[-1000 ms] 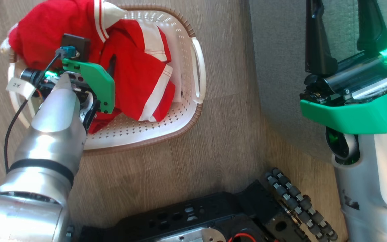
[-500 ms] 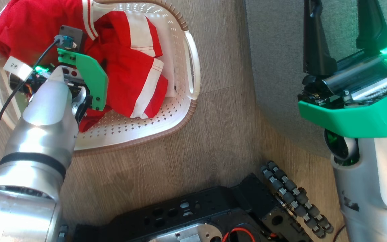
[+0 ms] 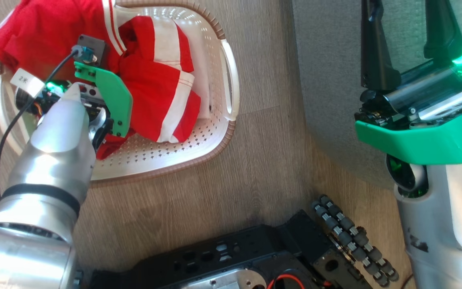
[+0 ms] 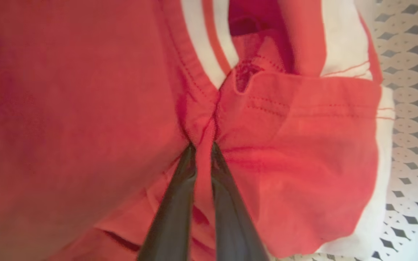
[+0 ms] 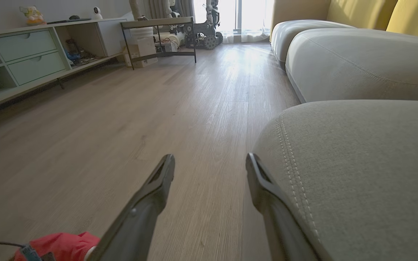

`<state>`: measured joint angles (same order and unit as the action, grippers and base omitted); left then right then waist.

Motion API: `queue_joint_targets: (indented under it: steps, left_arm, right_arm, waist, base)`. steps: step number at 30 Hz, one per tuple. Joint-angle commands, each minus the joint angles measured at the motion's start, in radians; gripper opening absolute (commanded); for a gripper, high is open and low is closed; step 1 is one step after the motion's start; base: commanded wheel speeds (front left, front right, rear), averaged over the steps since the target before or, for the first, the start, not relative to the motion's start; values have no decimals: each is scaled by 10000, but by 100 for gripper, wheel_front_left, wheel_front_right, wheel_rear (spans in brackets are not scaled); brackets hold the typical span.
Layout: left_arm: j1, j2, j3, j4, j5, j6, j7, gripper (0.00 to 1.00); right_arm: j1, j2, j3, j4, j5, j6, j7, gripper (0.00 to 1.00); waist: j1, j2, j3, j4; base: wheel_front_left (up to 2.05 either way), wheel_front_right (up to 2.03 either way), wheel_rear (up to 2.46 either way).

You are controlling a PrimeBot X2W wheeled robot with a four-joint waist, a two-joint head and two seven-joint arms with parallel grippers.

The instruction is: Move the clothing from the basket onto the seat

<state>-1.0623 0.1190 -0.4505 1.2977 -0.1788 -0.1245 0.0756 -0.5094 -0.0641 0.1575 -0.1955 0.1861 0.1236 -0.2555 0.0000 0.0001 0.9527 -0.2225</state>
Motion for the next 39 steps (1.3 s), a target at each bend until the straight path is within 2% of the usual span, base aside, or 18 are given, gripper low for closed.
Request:
queue_joint_targets:
  steps: [1,7,15,25,32,39]
  left_arm:
    - [323,139,-18,-83,-95,-57,-168,0]
    - [608,-4,-555,-303,-592,-59,-713,0]
    - [1404,-79,-1456,-728,-1370,-60,-1445,0]
    - [2512,-175,-2340,-1456,-2694,-61,-2715,0]
    - [3075,73,-2764,-2185,-3362,-61,-3204,0]
    - [3544,459,-2770,-3149,-3627,-61,-3357,0]
  right_arm:
    - [192,139,152,-287,24,71,-63,100]
    - [322,139,-128,-271,-54,71,-63,100]
    - [510,139,-135,49,-32,71,-63,100]
    - [1018,139,-132,748,-95,71,-63,100]
    - [1622,-9,-173,1227,57,71,-63,100]
    - [2219,-191,-172,1533,280,71,-63,100]
  waist:
    - [0,-1,-115,20]
    - [0,-1,-669,178]
    - [0,-1,-1960,331]
    - [0,-1,-4179,664]
    - [0,-1,-5624,932]
    - [0,-1,-6848,1172]
  base:
    - [0,0,0]
    - [0,0,0]
    - [0,0,0]
    - [0,0,0]
    - [0,0,0]
    - [0,0,0]
